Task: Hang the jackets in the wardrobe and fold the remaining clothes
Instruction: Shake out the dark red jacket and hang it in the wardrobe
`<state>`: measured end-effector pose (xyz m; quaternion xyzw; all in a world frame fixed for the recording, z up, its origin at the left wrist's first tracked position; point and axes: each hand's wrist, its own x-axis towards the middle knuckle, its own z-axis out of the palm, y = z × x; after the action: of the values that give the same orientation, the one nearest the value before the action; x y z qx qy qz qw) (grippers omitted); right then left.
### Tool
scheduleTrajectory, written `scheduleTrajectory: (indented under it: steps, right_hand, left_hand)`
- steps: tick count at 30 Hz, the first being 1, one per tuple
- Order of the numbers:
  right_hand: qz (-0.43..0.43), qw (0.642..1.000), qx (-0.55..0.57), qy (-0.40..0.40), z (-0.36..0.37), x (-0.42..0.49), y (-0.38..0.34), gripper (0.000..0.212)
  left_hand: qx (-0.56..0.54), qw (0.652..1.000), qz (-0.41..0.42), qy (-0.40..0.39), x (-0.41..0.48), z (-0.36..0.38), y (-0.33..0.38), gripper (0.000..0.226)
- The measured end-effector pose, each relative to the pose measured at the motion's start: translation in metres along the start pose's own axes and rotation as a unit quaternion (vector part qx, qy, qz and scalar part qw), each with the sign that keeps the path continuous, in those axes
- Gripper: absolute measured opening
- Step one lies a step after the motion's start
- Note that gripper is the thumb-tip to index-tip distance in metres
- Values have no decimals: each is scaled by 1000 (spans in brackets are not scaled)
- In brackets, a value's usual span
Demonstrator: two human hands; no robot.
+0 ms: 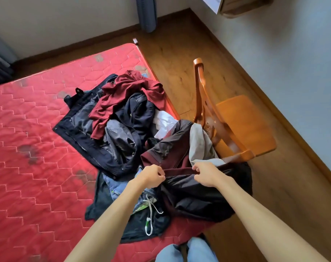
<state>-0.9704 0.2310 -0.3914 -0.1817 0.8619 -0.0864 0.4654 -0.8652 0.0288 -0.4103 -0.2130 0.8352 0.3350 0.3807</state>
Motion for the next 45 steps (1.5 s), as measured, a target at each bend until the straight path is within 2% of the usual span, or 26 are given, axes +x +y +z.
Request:
scheduleTrajectory:
  steps: [3, 6, 9, 12, 17, 19, 20, 22, 23, 27, 30, 34, 37, 39, 41, 43, 45]
  right_hand:
    - [37, 999, -3, 14, 15, 29, 18, 46]
    - [49, 996, -66, 36, 35, 54, 33, 47]
    - [14, 992, -124, 29, 54, 78, 48, 59]
    - [6, 979, -201, 22, 66, 99, 68, 78]
    - [3, 946, -324, 24, 74, 111, 101, 100]
    - [17, 940, -338, 50, 78, 108, 110, 92]
    - [19, 940, -334, 62, 78, 105, 113, 79]
    - [37, 947, -316, 52, 74, 96, 116, 46]
    - [44, 952, -300, 40, 71, 90, 117, 37]
    - [43, 980, -193, 12, 44, 60, 108, 38]
    - [37, 990, -136, 9, 19, 37, 95, 9]
    - [14, 997, -51, 60, -4, 7, 80, 11]
    - [-25, 996, 8, 80, -15, -16, 62, 10]
    - [-71, 991, 28, 112, -22, -31, 45, 7]
    - [-133, 974, 97, 159, -35, -47, 25, 14]
    - [-208, 938, 191, 202, -56, -67, -5, 33]
    - [-247, 903, 249, 248, -76, -86, -33, 48]
  left_hand:
    - [56, 998, 10, 4, 37, 19, -1, 37]
    - [65, 998, 14, -13, 72, 44, -6, 53]
    - [59, 997, -13, -43, 101, 66, -18, 84]
    - [55, 997, -18, -44, 120, 82, -40, 96]
    - [97, 995, -32, -4, 121, 90, -75, 71]
    - [112, 994, -11, 7, 116, 90, -75, 50]
    - [123, 992, 6, 16, 112, 90, -72, 37]
    - [129, 990, 30, 43, 102, 88, -62, 25]
    - [122, 990, 34, 57, 95, 85, -57, 25]
    - [84, 985, 61, 137, 70, 60, -33, 29]
    - [17, 981, 80, 174, 51, 29, -13, 32]
    - [-77, 966, 133, 210, 14, -20, 17, 34]
    - [-175, 944, 156, 232, -25, -51, 46, 21]
    - [-230, 928, 178, 232, -51, -72, 67, 30]
    - [-279, 909, 210, 229, -78, -94, 89, 28]
    - [-312, 889, 248, 225, -109, -116, 110, 27]
    - [-328, 871, 288, 225, -140, -134, 131, 28]
